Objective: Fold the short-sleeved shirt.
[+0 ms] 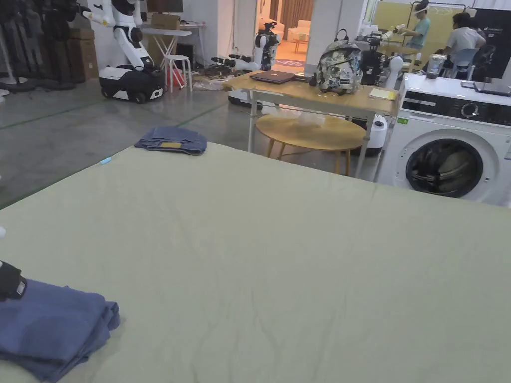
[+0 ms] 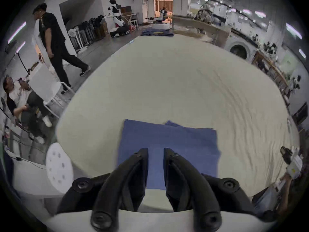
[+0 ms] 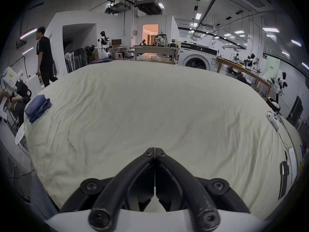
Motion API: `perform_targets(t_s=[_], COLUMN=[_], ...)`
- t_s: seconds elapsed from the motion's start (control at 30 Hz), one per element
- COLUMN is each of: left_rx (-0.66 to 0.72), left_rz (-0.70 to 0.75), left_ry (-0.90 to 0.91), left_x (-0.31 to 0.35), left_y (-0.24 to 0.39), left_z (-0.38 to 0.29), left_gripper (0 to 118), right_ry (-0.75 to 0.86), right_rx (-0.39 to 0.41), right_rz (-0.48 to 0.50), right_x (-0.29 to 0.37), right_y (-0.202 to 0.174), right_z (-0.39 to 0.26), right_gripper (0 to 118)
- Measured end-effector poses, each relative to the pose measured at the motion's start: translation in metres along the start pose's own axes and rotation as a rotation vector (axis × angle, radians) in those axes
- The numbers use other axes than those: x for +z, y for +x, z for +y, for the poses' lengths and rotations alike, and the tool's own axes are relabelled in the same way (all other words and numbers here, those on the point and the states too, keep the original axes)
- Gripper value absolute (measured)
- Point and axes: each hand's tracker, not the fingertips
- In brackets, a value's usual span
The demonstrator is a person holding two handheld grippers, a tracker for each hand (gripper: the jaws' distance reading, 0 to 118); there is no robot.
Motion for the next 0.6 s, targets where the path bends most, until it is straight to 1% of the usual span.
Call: perform_targets(t_s=[0.1, 0.13, 0.27, 0.4, 0.5, 0.6], left_rx=[-0.002, -0.016, -0.075, -0.171, -0.174, -0.170], left_rz=[-0.056, -0.063, -0.120, -0.153, -0.177, -0.165], left_ry=[0.070, 0.080, 0.192, 0.301, 0.406, 0.518], left_x=[-0.015, -0.007, -0.010, -0.003, 0.007, 0.021], left_y=[0.030, 0.049, 0.117, 0.190, 0.241, 0.292], left_z=[-0.022, -0.033, -0.057, -0.073, -0.084, -0.095], left_gripper=[3, 3, 3, 2, 3, 2], right_ry=[0.010, 0.015, 0.051, 0.085, 0.120, 0.169], right_rx=[-0.007, -0.011, -0.028, -0.058, -0.073, -0.085], right_rz=[-0.003, -0.004, -0.024, -0.051, -0.074, -0.098], right_x=[0.001, 0.002, 0.007, 0.013, 0.018, 0.024], right_y=[0.002, 0.003, 0.013, 0.025, 0.034, 0.042], right_z=[0.002, 0.003, 0.009, 0.019, 0.027, 0.036], right_gripper=[0, 0, 0, 0, 0, 0])
